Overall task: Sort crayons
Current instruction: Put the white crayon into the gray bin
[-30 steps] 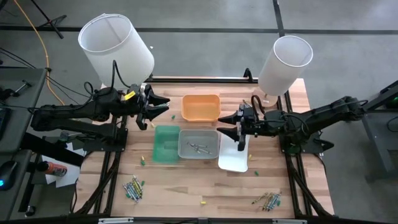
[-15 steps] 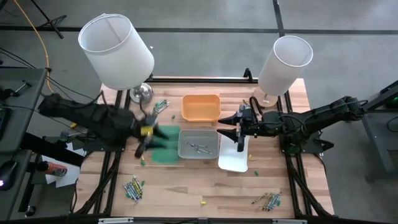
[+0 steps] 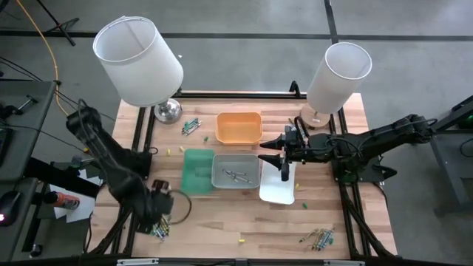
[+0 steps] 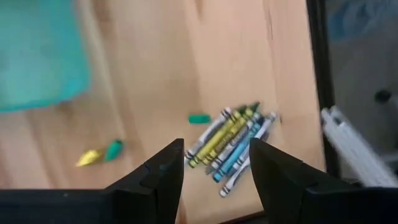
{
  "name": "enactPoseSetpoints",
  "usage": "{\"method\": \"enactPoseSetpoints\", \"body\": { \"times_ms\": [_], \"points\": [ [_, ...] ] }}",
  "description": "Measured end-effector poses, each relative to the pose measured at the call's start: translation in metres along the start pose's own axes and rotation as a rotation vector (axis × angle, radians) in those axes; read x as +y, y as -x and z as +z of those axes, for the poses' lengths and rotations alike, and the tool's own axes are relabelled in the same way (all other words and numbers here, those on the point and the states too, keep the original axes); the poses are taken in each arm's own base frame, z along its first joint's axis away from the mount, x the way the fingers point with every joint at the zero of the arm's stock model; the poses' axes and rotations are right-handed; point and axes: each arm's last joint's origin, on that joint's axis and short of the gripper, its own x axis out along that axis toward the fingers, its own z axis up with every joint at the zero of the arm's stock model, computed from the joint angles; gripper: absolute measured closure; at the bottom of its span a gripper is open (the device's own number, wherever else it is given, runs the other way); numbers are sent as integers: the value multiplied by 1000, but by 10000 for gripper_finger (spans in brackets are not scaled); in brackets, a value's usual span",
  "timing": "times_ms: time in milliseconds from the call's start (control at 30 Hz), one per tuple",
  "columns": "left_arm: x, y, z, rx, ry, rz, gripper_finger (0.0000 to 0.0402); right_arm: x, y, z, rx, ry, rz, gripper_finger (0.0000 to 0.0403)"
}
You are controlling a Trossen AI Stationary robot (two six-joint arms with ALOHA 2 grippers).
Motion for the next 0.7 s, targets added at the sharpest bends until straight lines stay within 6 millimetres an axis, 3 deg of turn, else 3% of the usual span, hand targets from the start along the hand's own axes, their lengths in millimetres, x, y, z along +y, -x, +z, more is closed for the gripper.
{"method": "enactPoseSetpoints", "body": {
  "times_ms": [167, 367, 700],
  "points": [
    [-9, -34, -5, -6, -44, -30, 234, 0, 0, 0, 0, -1, -1, 206],
    [-1, -60, -15, 32, -66, 24, 234, 0, 0, 0, 4, 1, -4, 206],
    [9, -74, -28, 82, -178, 48, 234, -2, 0, -4, 34, -10, -44, 206]
  ]
}}
